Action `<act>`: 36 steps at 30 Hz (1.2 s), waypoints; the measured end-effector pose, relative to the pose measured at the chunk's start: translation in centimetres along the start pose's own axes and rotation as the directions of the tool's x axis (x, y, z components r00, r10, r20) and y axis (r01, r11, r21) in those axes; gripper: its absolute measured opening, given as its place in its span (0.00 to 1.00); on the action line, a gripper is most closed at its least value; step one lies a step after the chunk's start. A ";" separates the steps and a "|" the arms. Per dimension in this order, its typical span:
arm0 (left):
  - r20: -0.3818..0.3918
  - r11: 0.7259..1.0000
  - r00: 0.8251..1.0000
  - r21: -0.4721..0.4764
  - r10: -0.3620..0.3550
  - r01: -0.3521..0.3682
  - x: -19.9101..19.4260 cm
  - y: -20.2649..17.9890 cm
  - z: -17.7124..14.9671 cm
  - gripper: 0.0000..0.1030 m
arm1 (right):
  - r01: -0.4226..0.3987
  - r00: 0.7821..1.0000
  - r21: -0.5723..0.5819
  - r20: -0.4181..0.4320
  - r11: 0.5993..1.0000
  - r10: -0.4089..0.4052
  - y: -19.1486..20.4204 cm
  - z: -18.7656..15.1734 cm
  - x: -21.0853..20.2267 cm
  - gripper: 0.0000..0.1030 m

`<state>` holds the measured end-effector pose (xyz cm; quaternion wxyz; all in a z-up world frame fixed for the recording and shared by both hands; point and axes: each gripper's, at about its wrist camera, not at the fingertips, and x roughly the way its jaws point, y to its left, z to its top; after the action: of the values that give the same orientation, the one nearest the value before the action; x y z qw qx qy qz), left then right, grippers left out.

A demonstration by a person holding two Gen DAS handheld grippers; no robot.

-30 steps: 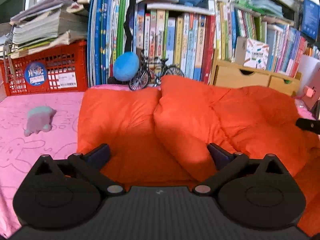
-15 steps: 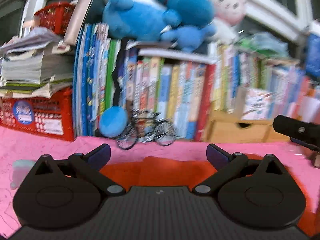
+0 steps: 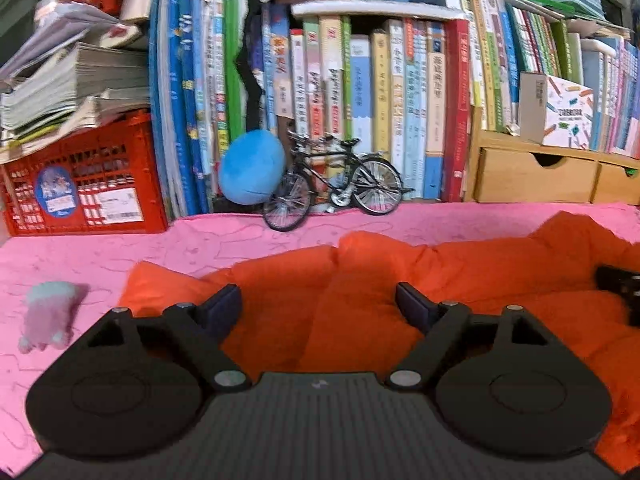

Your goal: Fold clothes

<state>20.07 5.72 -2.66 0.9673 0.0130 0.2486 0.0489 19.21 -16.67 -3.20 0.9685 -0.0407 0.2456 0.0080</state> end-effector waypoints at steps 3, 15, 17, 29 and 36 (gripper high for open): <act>-0.005 0.999 1.000 -0.040 0.021 -0.021 0.1 1.2 -0.1 0.82 | -0.001 0.999 0.109 -0.050 0.994 0.006 -2.0 -0.3 0.9 0.75; -0.076 0.996 0.995 -0.046 0.069 -0.072 1.1 1.9 -0.2 0.86 | -0.045 0.991 0.149 -0.119 0.988 0.063 -2.7 -0.2 2.6 0.92; -0.033 0.999 0.998 -0.003 0.054 -0.054 -1.1 2.6 0.0 0.88 | -0.128 0.985 0.147 -0.098 0.981 0.144 -4.7 -0.3 0.9 0.92; 0.062 0.991 0.990 -0.050 -0.124 0.127 -12.8 4.8 -3.2 1.00 | -0.301 0.950 0.192 -0.023 0.934 0.311 -10.1 -4.8 -9.4 1.00; 0.043 0.983 0.985 0.074 -0.170 0.166 -14.9 2.3 -5.4 1.00 | -0.282 0.955 0.069 -0.074 0.957 0.287 -9.2 -6.9 -12.2 1.00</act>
<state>4.25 6.52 -0.16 0.9727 0.0273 0.2265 -0.0420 5.53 -26.31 -2.70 0.9470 0.0226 0.2890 0.1386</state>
